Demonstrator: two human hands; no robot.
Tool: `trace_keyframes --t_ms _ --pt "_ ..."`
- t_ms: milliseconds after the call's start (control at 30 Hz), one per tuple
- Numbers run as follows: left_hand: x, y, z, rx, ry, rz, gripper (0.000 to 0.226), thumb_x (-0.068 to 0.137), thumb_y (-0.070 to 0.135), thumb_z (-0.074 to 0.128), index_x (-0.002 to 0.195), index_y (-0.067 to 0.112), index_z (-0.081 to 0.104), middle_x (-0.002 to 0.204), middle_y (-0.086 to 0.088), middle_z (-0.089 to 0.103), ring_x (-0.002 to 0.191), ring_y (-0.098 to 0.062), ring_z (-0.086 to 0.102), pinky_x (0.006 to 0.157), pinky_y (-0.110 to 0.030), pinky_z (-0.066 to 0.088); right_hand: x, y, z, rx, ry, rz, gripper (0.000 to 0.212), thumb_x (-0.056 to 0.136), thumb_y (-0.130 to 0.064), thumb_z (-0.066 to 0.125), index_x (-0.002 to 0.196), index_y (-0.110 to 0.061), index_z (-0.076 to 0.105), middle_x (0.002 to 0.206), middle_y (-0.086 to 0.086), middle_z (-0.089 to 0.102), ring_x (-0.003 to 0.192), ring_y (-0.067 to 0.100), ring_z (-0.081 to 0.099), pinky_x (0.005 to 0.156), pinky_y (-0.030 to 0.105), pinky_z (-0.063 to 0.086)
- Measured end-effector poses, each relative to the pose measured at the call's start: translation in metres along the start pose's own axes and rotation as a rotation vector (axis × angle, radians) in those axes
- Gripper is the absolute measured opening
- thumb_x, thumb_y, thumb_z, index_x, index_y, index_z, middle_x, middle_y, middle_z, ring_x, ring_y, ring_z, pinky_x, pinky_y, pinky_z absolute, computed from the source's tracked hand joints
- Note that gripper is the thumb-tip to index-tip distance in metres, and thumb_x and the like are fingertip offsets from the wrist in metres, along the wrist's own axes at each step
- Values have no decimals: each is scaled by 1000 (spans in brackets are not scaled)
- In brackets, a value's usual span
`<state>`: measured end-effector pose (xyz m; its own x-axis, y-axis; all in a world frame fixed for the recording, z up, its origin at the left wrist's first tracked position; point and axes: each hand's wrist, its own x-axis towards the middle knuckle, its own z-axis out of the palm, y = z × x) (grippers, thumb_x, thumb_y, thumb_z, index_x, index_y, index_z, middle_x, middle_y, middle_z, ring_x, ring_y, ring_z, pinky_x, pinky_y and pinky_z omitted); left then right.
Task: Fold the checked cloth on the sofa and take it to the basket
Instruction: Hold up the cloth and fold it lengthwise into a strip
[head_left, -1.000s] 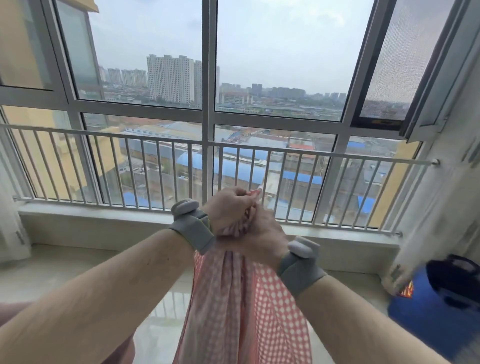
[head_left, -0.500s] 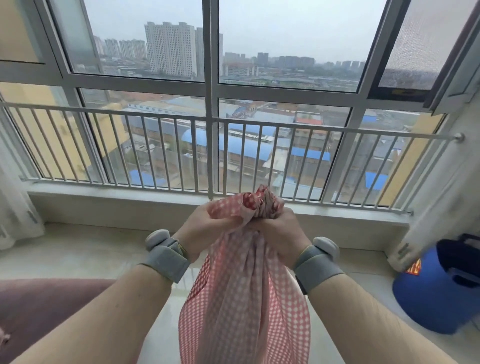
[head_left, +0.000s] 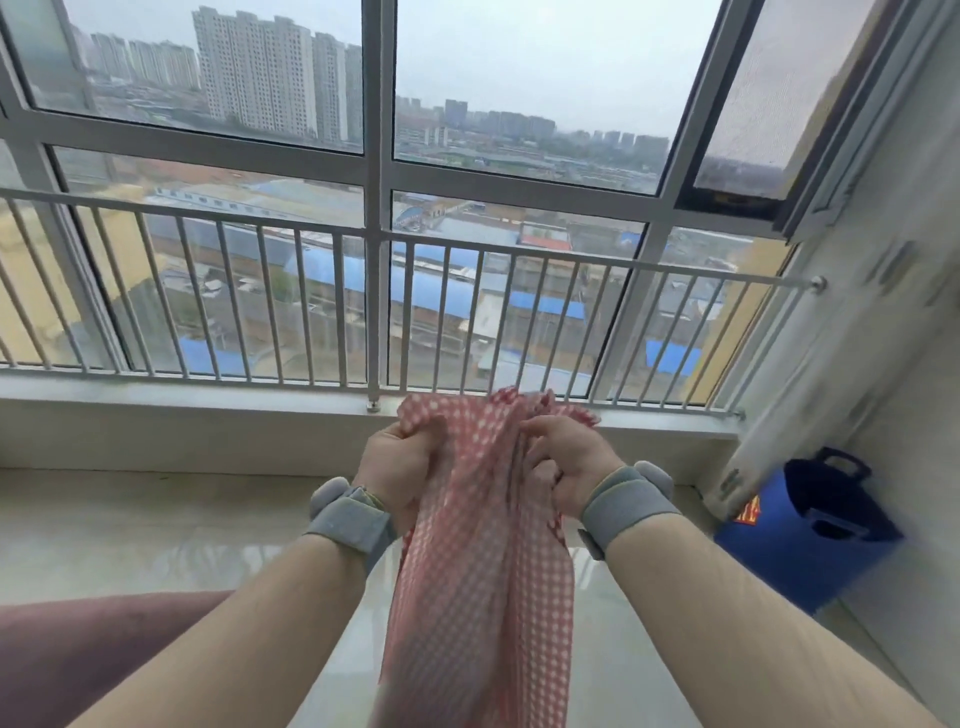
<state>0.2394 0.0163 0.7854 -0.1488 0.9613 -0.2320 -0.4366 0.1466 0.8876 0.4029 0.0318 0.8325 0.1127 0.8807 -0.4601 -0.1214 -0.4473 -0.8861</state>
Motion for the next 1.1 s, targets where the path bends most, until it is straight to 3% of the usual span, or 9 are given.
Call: trace_keyframes --t_ms 133,267,467,533,733,867,967,1033,1100 --pt "19 9 -8 94 -35 2 3 86 0 63 87 -2 65 86 -21 68 79 -33 65 84 -52 55 4 1 8 67 65 8 28 86 8 42 65 -9 44 56 5 39 41 17 37 43 25 33" --pt "31 7 -17 258 -52 89 17 82 -7 58 83 7 69 84 -18 70 70 -25 66 72 -40 58 4 3 24 22 159 -19 36 88 6 41 60 -15 36 56 -1 21 45 13 16 46 26 16" --pt "60 19 -43 310 -84 61 22 89 19 60 71 10 69 77 -14 72 74 -27 67 72 -43 58 -1 9 57 39 167 -67 35 91 8 33 100 -15 58 66 9 46 46 18 41 49 27 39" --pt "64 24 -54 327 -119 58 32 87 36 64 67 12 70 63 -3 70 59 -15 66 55 -29 54 -6 11 71 55 88 -25 32 93 5 34 94 -8 64 69 11 55 45 20 53 46 26 49" --pt "71 46 -86 459 -278 102 59 80 57 62 69 0 69 63 -11 61 54 -19 53 55 -29 47 -13 17 100 205 -212 3 49 68 16 29 92 4 70 78 19 71 66 29 71 56 36 60" --pt "73 64 -99 513 -355 191 26 86 32 66 72 12 72 67 -1 70 62 -15 61 60 -27 52 -17 24 116 -274 -190 -288 31 69 14 62 91 -7 70 83 15 75 77 27 71 78 43 61" --pt "71 76 -104 613 -364 217 21 88 24 63 68 18 70 62 3 67 58 -12 59 56 -26 49 -17 25 124 -773 -34 -559 10 74 -15 75 65 -18 71 63 -1 71 62 14 66 68 37 60" --pt "66 83 -106 611 -381 197 19 87 18 64 69 18 69 55 6 64 50 -10 56 48 -24 47 -17 24 127 -971 15 -674 31 79 -39 69 56 -19 66 53 -8 61 52 5 55 57 29 49" --pt "61 89 -107 551 -389 152 15 86 15 64 73 12 69 53 5 62 47 -10 54 45 -23 46 -16 22 126 -1031 30 -784 41 84 -43 65 48 -25 60 66 -11 56 69 7 54 67 30 45"
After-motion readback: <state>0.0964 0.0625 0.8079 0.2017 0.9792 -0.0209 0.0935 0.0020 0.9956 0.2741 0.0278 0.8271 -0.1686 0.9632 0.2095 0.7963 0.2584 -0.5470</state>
